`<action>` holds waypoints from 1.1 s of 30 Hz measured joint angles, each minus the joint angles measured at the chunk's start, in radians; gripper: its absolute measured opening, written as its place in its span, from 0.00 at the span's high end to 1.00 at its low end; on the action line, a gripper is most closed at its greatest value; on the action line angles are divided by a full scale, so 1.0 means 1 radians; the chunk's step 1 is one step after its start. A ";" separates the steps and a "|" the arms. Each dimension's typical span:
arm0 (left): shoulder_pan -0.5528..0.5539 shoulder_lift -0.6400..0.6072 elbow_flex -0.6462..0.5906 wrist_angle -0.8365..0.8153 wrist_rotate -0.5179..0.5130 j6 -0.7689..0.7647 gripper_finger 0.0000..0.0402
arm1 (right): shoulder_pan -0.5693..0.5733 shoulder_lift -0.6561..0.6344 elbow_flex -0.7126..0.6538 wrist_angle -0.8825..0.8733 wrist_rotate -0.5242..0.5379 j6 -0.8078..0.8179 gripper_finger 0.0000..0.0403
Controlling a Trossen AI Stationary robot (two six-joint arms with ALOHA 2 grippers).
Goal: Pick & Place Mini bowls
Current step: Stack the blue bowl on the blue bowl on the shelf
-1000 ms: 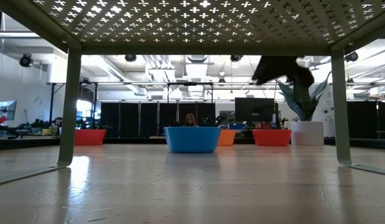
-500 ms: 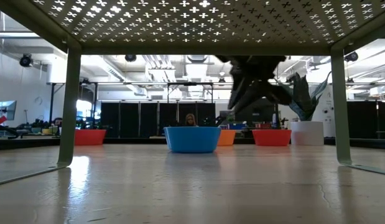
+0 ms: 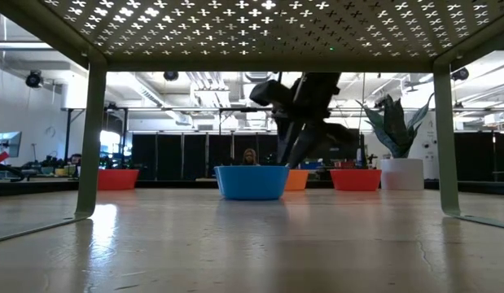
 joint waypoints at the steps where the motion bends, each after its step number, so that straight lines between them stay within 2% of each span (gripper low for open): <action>1: 0.000 0.000 0.000 -0.003 0.000 0.000 1.00 | 0.000 0.009 0.013 -0.015 0.003 -0.002 0.72; 6: 0.000 -0.008 0.000 -0.006 0.000 0.000 1.00 | 0.000 0.024 0.062 -0.037 0.010 -0.039 0.64; 12: 0.000 -0.015 0.000 -0.006 0.000 -0.001 1.00 | -0.001 0.025 0.062 -0.037 0.037 -0.042 0.61; 22: 0.000 -0.017 0.000 -0.006 0.009 -0.005 1.00 | -0.004 0.025 0.002 0.002 0.039 -0.039 0.62; 33: 0.000 -0.017 0.000 -0.006 0.011 -0.010 1.00 | -0.005 0.025 -0.017 0.108 0.050 -0.039 0.68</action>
